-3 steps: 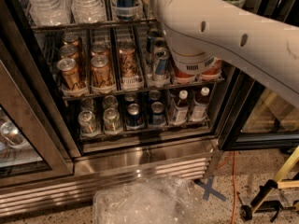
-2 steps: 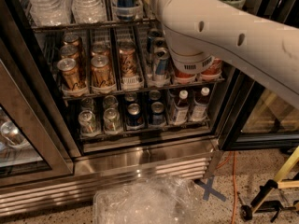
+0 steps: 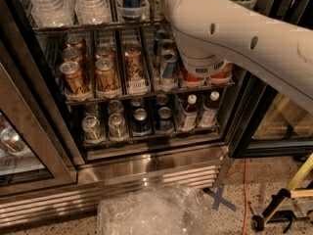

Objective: Pick green can from top shelf of fridge

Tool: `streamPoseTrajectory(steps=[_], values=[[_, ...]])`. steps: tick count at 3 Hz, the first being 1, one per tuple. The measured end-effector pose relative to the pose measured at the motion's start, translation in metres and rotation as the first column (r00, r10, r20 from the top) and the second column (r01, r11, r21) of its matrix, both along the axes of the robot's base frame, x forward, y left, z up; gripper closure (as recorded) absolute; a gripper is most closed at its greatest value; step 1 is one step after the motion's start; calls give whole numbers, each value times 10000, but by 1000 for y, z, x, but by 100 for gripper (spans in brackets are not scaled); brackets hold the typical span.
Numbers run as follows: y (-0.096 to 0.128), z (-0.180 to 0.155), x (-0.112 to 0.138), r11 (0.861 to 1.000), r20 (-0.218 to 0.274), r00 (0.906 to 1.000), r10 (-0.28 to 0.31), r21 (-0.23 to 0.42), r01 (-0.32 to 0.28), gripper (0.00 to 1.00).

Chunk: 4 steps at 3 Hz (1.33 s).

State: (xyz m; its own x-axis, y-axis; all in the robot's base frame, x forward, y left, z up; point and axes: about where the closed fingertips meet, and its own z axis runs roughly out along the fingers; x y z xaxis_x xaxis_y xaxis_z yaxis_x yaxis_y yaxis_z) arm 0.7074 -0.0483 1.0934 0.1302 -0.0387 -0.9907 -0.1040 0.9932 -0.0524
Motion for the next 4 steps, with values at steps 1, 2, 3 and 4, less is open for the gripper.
streamPoseTrajectory(steps=[1,2,3,4], values=[[0,0,0,10000,1,10000,0,0,0,87],[0,9,-6,10000,252,9997,-68,-50,69,100],[8,41,-29,9993,961,9947,371,-6,-372,100],[20,61,-47,9949,1418,9849,991,37,-1006,100]])
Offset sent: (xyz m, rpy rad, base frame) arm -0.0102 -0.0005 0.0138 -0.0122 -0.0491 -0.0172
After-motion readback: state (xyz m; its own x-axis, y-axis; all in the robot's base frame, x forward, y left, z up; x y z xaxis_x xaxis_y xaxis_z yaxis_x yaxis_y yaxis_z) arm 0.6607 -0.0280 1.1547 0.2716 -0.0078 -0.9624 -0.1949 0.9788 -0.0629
